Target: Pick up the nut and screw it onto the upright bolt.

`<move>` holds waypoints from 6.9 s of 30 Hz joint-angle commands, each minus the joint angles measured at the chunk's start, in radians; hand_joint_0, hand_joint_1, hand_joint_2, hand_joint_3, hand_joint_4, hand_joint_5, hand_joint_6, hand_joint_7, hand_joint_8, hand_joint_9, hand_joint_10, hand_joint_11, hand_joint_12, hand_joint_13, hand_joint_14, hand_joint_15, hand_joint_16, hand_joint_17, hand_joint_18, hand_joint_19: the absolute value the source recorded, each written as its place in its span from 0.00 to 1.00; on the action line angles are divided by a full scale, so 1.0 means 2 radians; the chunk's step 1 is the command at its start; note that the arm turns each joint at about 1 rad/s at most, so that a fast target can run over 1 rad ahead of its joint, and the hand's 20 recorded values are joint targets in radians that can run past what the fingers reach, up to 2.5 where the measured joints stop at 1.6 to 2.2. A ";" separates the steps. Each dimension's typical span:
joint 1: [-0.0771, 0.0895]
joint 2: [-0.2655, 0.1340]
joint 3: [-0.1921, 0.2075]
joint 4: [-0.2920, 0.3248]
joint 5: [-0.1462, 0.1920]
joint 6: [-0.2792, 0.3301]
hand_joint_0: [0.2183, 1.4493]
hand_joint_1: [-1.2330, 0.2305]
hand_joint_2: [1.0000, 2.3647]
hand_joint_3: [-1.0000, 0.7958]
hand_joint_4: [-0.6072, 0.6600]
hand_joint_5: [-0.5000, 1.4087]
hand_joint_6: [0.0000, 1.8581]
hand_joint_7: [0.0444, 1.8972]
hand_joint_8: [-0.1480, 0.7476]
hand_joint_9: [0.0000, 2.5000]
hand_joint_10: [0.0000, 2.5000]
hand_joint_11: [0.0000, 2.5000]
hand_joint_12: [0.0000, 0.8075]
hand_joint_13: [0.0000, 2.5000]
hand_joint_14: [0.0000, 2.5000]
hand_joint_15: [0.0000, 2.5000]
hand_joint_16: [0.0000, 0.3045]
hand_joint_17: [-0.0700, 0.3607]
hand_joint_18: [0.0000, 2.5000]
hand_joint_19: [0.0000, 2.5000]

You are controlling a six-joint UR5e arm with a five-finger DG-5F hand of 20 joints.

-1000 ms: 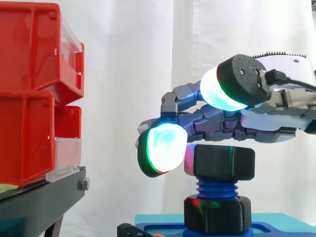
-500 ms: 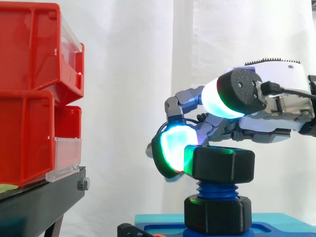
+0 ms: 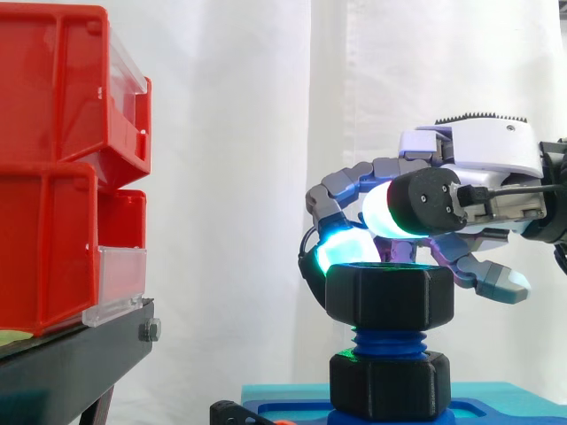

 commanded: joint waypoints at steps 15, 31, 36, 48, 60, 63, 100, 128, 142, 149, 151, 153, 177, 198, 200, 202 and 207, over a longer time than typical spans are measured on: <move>0.007 0.000 0.014 0.001 0.000 -0.001 0.17 0.65 0.00 0.28 0.58 0.18 0.27 0.30 0.41 0.23 0.00 0.00 0.42 0.05 0.00 0.00 0.15 0.39 0.00 0.00; 0.039 0.000 0.014 -0.007 0.027 0.000 0.15 0.70 0.00 0.28 0.54 0.17 0.27 0.27 0.33 0.04 0.00 0.00 0.43 0.00 0.00 0.00 0.17 0.44 0.00 0.00; 0.047 0.000 0.013 -0.008 0.037 0.002 0.16 0.69 0.00 0.28 0.55 0.18 0.27 0.28 0.34 0.06 0.00 0.00 0.43 0.00 0.00 0.00 0.17 0.44 0.00 0.00; 0.060 0.000 0.014 -0.024 0.045 0.004 0.17 0.67 0.00 0.28 0.60 0.22 0.27 0.40 0.38 0.17 0.00 0.00 0.42 0.02 0.00 0.00 0.15 0.41 0.00 0.00; 0.067 0.000 0.005 -0.030 0.051 0.004 0.18 0.66 0.00 0.28 0.61 0.23 0.27 0.45 0.39 0.22 0.00 0.00 0.41 0.06 0.00 0.00 0.15 0.39 0.00 0.00; 0.064 0.000 0.005 -0.031 0.048 0.004 0.18 0.66 0.00 0.28 0.62 0.23 0.27 0.45 0.40 0.25 0.00 0.00 0.40 0.08 0.00 0.00 0.14 0.38 0.00 0.00; 0.027 0.000 0.005 -0.016 0.005 -0.001 0.24 0.57 0.00 0.28 0.55 0.30 0.27 0.65 0.38 0.60 0.00 0.00 0.23 0.37 0.00 0.00 0.07 0.27 0.18 0.00; 0.015 0.000 0.018 -0.019 -0.018 -0.001 0.24 0.56 0.00 0.28 0.57 0.29 0.27 0.63 0.51 0.77 0.01 0.18 0.27 0.56 0.00 0.10 0.07 0.27 0.32 0.10; 0.011 0.000 0.078 -0.125 -0.033 -0.031 0.19 0.55 0.00 0.28 0.61 0.20 0.27 0.39 0.45 0.32 0.00 0.01 0.43 0.13 0.00 0.00 0.15 0.40 0.02 0.04; 0.017 0.000 0.064 -0.111 -0.022 -0.030 0.17 0.58 0.00 0.28 0.55 0.16 0.27 0.28 0.43 0.10 0.00 0.00 0.44 0.00 0.00 0.00 0.17 0.43 0.00 0.00; 0.019 0.000 0.054 -0.097 -0.015 -0.030 0.16 0.59 0.00 0.28 0.54 0.15 0.27 0.27 0.42 0.06 0.00 0.00 0.44 0.00 0.00 0.00 0.18 0.44 0.00 0.00; 0.021 0.000 0.039 -0.078 -0.012 -0.027 0.16 0.60 0.00 0.28 0.53 0.14 0.27 0.26 0.42 0.03 0.00 0.00 0.45 0.00 0.00 0.00 0.18 0.45 0.00 0.00; 0.036 0.000 0.035 -0.101 -0.009 -0.017 0.16 0.63 0.00 0.28 0.63 0.19 0.27 0.37 0.46 0.14 0.00 0.00 0.46 0.02 0.00 0.00 0.18 0.45 0.00 0.00; 0.019 0.000 0.035 -0.100 -0.012 -0.015 0.21 0.56 0.00 0.28 0.66 0.26 0.27 0.57 0.49 0.39 0.00 0.00 0.41 0.20 0.00 0.00 0.14 0.39 0.07 0.00; 0.017 0.000 0.035 -0.100 -0.013 -0.015 0.21 0.56 0.00 0.28 0.65 0.27 0.27 0.59 0.49 0.42 0.00 0.00 0.40 0.22 0.00 0.00 0.14 0.38 0.09 0.01; 0.011 0.000 0.035 -0.099 -0.015 -0.015 0.21 0.56 0.00 0.28 0.64 0.27 0.27 0.61 0.49 0.44 0.00 0.00 0.39 0.24 0.00 0.00 0.13 0.38 0.11 0.02; 0.006 0.000 0.035 -0.098 -0.020 -0.015 0.22 0.56 0.00 0.28 0.59 0.28 0.27 0.63 0.48 0.49 0.00 0.01 0.37 0.27 0.00 0.01 0.12 0.36 0.14 0.02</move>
